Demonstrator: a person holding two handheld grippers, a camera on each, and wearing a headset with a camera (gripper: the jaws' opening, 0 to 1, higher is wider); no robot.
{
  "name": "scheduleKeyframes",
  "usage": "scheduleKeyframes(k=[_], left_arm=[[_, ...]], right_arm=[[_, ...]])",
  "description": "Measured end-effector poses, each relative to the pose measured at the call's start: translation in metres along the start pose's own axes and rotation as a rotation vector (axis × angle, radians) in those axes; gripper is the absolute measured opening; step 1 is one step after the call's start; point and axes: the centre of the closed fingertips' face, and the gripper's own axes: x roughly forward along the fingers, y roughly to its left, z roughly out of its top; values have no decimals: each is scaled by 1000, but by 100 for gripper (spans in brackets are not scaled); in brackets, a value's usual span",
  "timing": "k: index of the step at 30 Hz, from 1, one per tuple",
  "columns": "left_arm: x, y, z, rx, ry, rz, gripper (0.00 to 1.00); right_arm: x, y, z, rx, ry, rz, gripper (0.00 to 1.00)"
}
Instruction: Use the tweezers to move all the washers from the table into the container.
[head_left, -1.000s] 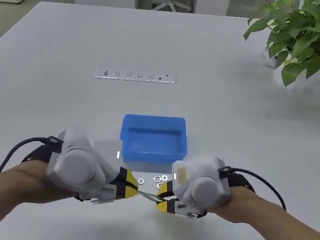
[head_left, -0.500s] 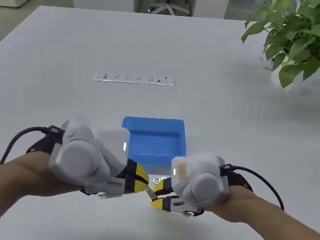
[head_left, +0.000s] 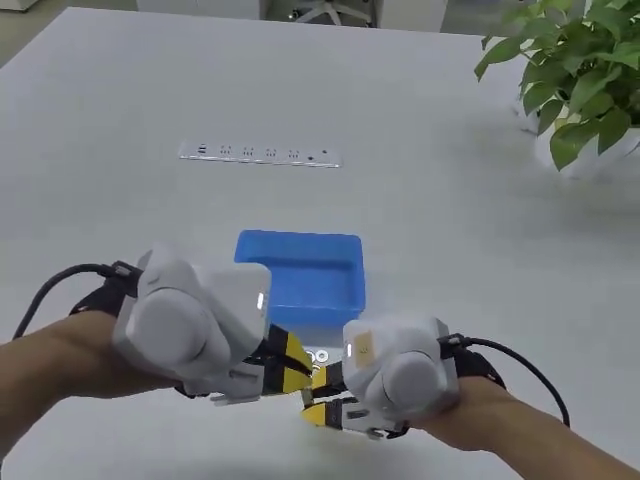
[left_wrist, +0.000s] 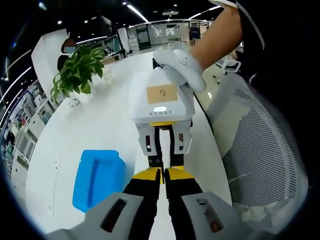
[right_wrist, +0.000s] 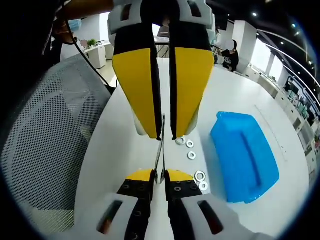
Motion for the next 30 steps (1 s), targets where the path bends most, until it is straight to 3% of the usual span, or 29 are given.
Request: scheduleKeyframes(k=[9, 21, 30], left_arm=[[8, -5, -9, -5, 21, -29, 10], [7, -7, -8, 11, 4, -48, 6], [2, 3, -5, 35, -2, -33, 5]], right_arm=[[0, 1, -1, 2, 0, -2, 11], [-1, 1, 0, 0, -3, -3, 12], [-4, -14, 5, 3, -18, -35, 12]])
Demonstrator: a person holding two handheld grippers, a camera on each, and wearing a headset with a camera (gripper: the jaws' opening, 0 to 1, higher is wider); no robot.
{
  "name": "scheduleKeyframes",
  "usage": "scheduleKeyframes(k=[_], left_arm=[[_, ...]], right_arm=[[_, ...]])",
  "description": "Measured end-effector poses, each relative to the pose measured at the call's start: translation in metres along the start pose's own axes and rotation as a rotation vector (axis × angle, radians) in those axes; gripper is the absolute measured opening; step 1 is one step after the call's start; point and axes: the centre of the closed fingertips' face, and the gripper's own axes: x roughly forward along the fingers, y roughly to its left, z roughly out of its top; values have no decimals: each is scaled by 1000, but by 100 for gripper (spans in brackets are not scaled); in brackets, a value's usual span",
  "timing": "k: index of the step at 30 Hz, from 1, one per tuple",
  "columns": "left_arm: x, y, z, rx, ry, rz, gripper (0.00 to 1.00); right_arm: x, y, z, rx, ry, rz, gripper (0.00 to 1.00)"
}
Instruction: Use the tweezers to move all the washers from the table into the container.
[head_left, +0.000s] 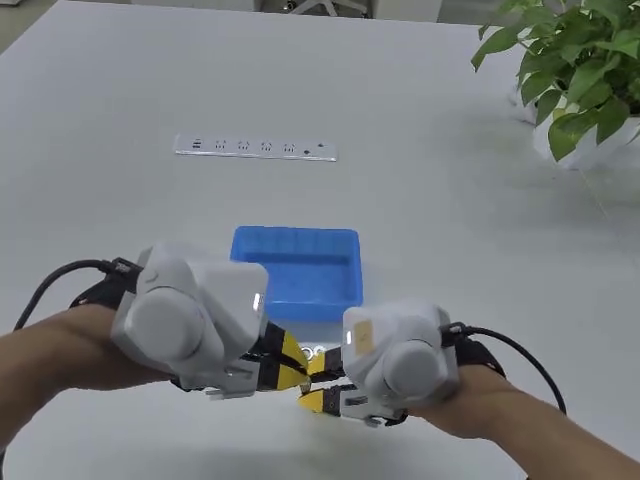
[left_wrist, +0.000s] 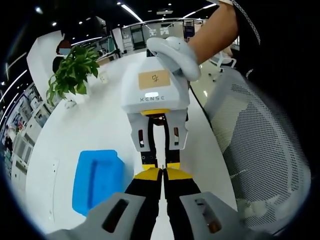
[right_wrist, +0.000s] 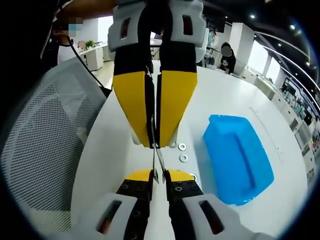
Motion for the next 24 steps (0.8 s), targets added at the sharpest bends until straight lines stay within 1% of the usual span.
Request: scheduleKeyframes(k=[2, 8, 14, 24], left_arm=[[0, 3, -1, 11, 0, 3, 5], [1, 11, -1, 15, 1, 1, 5], [2, 18, -2, 6, -2, 0, 5], [7, 27, -6, -11, -4, -5, 5]], right_arm=[[0, -4, 0, 3, -1, -10, 12], [1, -12, -1, 10, -6, -21, 13], [1, -19, -3, 19, -10, -28, 13], [4, -26, -8, 28, -6, -29, 13]])
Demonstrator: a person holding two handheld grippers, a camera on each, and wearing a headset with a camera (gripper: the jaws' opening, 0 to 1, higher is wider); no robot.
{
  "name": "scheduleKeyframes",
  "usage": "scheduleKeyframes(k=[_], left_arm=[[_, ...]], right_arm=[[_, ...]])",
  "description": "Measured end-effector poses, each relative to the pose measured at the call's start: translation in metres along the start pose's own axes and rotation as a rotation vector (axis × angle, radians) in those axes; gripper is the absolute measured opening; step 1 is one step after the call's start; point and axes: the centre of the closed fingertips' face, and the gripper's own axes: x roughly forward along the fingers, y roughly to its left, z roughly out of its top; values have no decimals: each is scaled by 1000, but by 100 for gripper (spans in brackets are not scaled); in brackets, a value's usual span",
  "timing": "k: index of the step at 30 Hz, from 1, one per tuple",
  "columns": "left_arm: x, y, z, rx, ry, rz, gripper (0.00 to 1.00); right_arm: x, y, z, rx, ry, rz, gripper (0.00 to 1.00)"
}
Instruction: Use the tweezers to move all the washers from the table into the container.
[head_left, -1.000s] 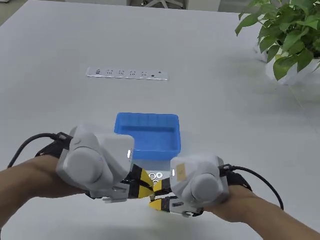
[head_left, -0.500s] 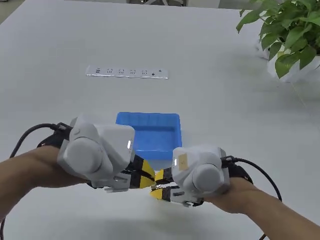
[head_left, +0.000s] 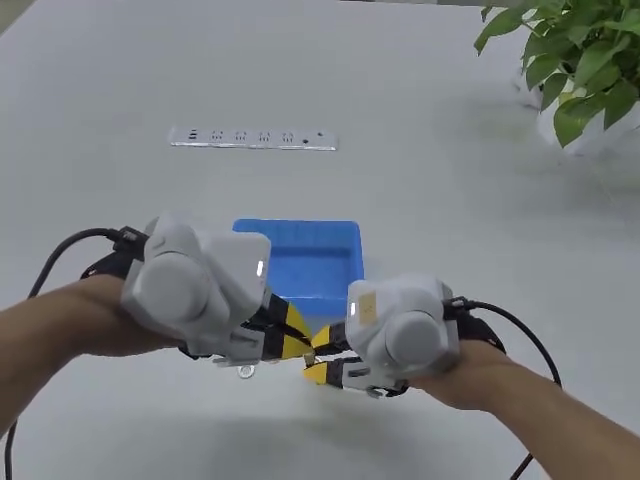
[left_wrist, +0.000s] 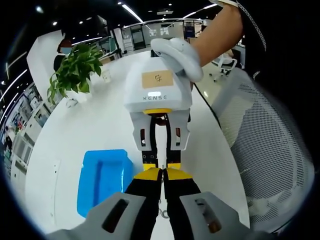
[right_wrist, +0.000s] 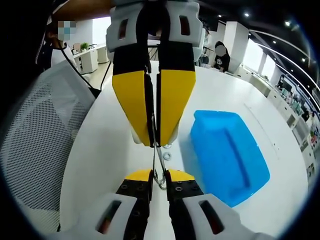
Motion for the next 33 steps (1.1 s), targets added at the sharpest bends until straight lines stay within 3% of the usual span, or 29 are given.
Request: scheduleKeyframes(k=[9, 20, 33], left_arm=[[3, 6, 0, -23, -9, -7, 6], [4, 6, 0, -16, 4, -20, 6], [5, 14, 1, -52, -6, -4, 6]], right_arm=[[2, -3, -4, 16, -1, 4, 13], [1, -2, -5, 19, -4, 0, 13], [3, -4, -7, 41, -7, 0, 15]])
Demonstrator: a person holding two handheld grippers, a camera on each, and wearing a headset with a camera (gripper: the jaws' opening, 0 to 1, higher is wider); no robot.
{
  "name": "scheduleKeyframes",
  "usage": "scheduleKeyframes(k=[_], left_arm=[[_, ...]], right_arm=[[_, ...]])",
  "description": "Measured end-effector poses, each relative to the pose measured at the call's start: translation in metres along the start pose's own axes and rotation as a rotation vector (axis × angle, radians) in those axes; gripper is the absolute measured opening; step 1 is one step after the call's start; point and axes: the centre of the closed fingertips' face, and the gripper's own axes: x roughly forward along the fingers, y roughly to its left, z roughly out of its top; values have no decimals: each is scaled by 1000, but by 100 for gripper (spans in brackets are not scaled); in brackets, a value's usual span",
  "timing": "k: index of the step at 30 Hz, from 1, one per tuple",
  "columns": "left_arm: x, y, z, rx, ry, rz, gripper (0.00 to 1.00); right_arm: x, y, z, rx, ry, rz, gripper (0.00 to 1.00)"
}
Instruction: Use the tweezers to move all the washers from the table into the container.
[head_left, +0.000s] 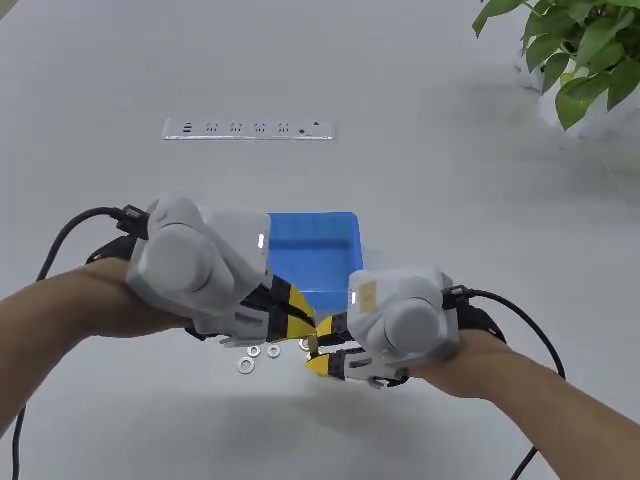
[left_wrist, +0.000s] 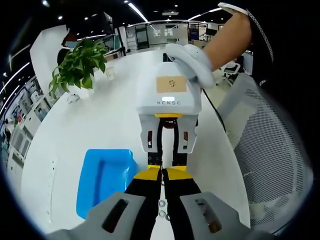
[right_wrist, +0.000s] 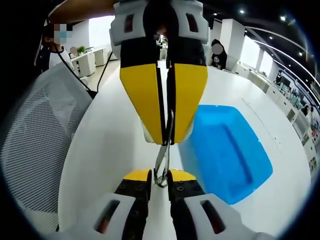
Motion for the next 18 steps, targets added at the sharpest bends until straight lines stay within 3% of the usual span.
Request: scheduleKeyframes(k=[18], left_arm=[[1, 2, 1, -12, 2, 1, 6]], right_arm=[[1, -4, -1, 47, -9, -7, 12]])
